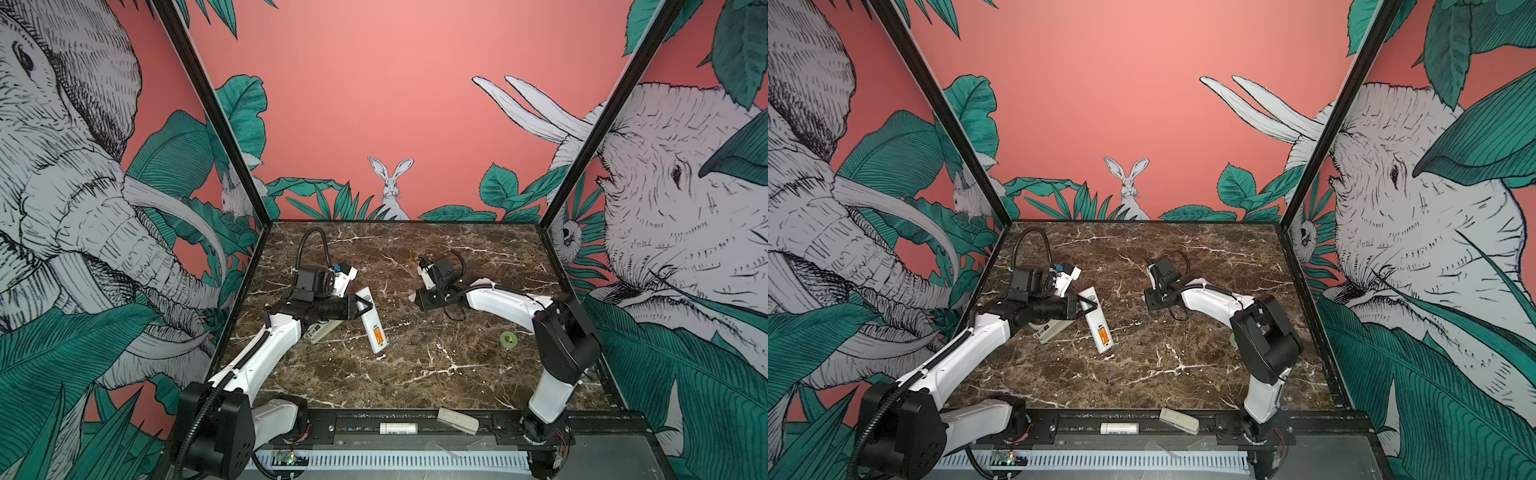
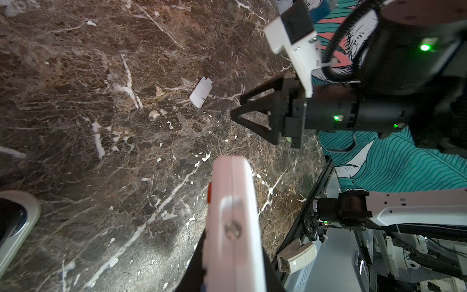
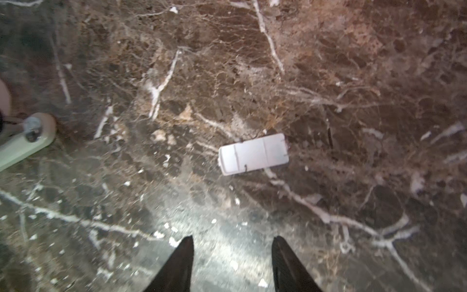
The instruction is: Load the batteries into the remote control
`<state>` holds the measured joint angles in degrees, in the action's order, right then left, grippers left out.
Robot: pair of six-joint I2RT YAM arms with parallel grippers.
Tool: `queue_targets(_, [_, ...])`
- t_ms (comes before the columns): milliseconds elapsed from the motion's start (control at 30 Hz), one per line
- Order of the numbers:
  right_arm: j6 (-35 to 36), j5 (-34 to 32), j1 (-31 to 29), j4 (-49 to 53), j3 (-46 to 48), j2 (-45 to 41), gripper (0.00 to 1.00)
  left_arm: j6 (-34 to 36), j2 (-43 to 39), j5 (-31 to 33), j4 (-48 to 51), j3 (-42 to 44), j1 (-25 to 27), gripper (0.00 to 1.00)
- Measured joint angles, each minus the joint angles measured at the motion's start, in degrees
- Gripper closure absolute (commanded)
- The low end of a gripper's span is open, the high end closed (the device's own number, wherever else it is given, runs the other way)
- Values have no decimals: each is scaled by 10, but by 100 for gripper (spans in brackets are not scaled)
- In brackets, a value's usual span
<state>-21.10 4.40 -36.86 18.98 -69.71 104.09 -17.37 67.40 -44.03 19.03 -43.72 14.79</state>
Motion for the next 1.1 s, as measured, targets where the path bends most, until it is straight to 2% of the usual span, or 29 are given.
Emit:
queue_targets(167, [13, -25, 16, 11, -44, 59, 57, -9, 25, -23, -5, 0, -1, 100])
queue_targets(367, [34, -33, 33, 12, -74, 80, 60, -49, 85, -42, -52, 16, 10, 100])
queue_targets(533, [44, -24, 43, 8, -87, 102, 66, -70, 120, -36, -70, 16, 27, 100])
queue_targets(967, [60, 5, 52, -11, -102, 138, 70, -110, 209, -36, -97, 16, 28, 100])
queue_targets(1100, [67, 12, 55, -14, -111, 142, 75, -119, 233, -42, -100, 15, 28, 100])
